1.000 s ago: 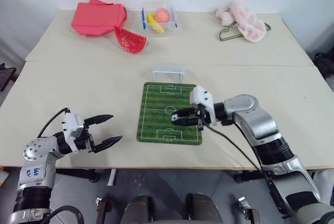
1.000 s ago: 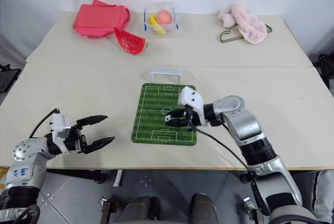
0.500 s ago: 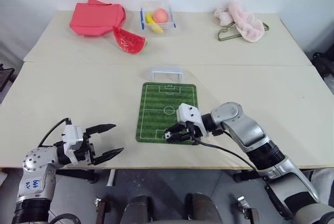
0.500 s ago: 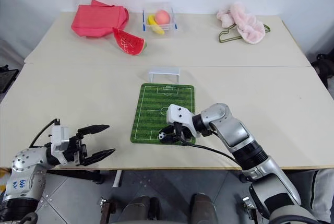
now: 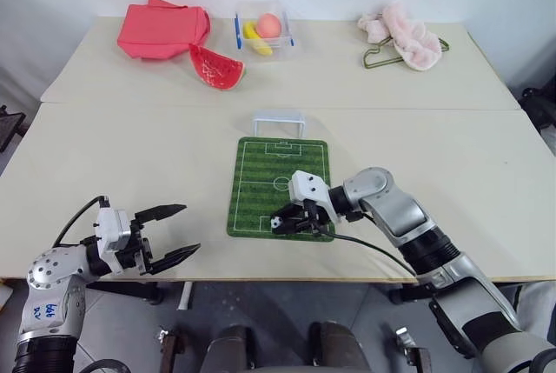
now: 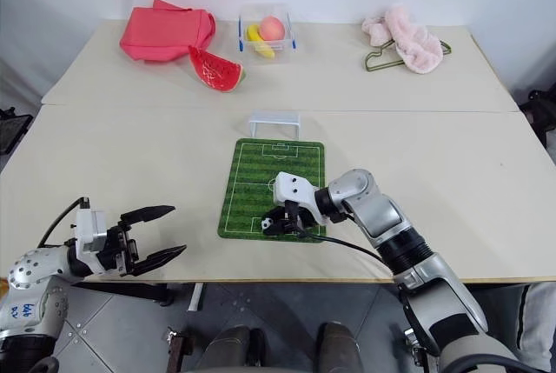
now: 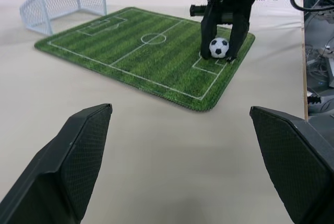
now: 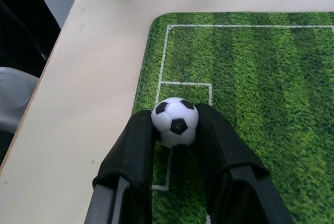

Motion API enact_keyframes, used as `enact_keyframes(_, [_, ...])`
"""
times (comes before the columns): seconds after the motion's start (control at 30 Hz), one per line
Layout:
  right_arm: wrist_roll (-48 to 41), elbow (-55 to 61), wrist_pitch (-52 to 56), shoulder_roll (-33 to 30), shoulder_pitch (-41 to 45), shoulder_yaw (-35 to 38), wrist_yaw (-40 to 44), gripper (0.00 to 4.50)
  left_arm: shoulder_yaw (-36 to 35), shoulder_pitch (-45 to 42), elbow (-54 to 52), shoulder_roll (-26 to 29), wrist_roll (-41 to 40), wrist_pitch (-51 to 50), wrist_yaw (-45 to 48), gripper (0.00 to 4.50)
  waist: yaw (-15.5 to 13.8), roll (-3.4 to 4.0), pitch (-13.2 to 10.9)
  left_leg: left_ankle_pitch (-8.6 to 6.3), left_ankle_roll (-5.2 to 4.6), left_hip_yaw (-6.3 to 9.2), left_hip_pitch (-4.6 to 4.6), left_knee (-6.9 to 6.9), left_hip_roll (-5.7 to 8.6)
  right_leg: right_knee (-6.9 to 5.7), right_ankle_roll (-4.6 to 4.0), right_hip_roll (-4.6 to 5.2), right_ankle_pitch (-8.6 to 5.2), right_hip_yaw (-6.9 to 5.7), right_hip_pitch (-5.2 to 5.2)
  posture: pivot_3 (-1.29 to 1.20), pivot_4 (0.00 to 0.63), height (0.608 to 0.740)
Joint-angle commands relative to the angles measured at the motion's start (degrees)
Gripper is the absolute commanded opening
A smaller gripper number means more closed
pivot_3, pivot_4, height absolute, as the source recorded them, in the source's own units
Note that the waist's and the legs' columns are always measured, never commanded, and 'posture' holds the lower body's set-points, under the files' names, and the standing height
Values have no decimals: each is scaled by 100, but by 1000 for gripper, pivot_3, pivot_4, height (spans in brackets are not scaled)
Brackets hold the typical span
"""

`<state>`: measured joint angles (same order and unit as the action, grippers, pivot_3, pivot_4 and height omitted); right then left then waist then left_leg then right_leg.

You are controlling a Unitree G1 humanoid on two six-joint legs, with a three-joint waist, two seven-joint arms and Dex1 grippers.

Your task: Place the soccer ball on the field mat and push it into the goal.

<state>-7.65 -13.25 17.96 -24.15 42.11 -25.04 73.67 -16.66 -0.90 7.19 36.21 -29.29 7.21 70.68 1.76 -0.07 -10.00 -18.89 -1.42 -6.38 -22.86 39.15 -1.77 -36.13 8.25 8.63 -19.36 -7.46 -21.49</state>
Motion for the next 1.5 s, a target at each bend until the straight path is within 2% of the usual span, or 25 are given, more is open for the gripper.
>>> enact_keyframes(0.03, [26, -36, -139, 31, 104, 77, 54, 841, -96, 54, -192, -1, -131, -3, -52, 4500, 0, 0, 0, 0, 0, 0, 0, 0, 0, 0, 0, 0, 0, 1, 0, 0, 150, 740])
enact_keyframes(0.07, [17, -25, -130, 34, 104, 80, 58, 841, -89, 47, -195, -5, -129, -8, -61, 4500, -2, 0, 0, 0, 0, 0, 0, 0, 0, 0, 0, 0, 0, 0, 0, 0, 150, 740])
enact_keyframes(0.3, [1, 86, -73, 66, 52, 121, -19, 3242, -9, -105, -138, -30, -108, -78, -111, 4500, 0, 0, 0, 0, 0, 0, 0, 0, 0, -2, 0, 0, 0, 0, 0, 0, 150, 740])
enact_keyframes(0.57, [-75, 322, -14, 24, 157, 220, -4, 3242, 42, -247, -58, -43, -81, -105, -105, 4500, -1, 0, 0, 0, 0, 0, 0, 0, 0, -2, 0, 0, 0, 0, 0, 0, 150, 740])
enact_keyframes(0.83, [-377, 1156, 650, -18, 398, 448, -98, 3242, 92, -345, 11, -44, -93, -103, -70, 4500, -2, 0, 0, 0, 0, 3, 0, 0, 0, -4, 0, -1, 0, -1, -1, 0, 150, 740])
enact_keyframes(0.93, [-539, 1804, 874, -234, 53, 414, -10, 2651, 115, -374, 18, -40, -104, -122, -60, 4500, -16, 0, 0, 0, 0, 4, -1, 0, 0, -4, 0, -1, 0, -1, -1, 0, 150, 740])
enact_keyframes(1.17, [-383, 2054, 893, -387, -465, 117, -106, 237, 140, -419, 39, -39, -110, -171, -47, 4500, -9, -2, 1, 0, 0, 7, -3, 1, 6, -2, 0, 0, 0, -1, 1, 0, 150, 740])
enact_keyframes(1.2, [-365, 1988, 875, -371, -487, 89, -128, 24, 142, -423, 41, -37, -112, -180, -40, 4500, 2, -2, 1, 0, 1, 6, -3, 1, 5, -2, 0, -1, 0, -1, 0, 0, 150, 740])
enact_keyframes(1.5, [-33, 839, 322, 12, -257, 43, -410, 24, 136, -460, 64, -24, -85, -215, -38, 4500, -3, -2, 1, 0, 1, 3, -2, 1, 4, -3, 0, -3, 0, 0, -1, 0, 150, 740])
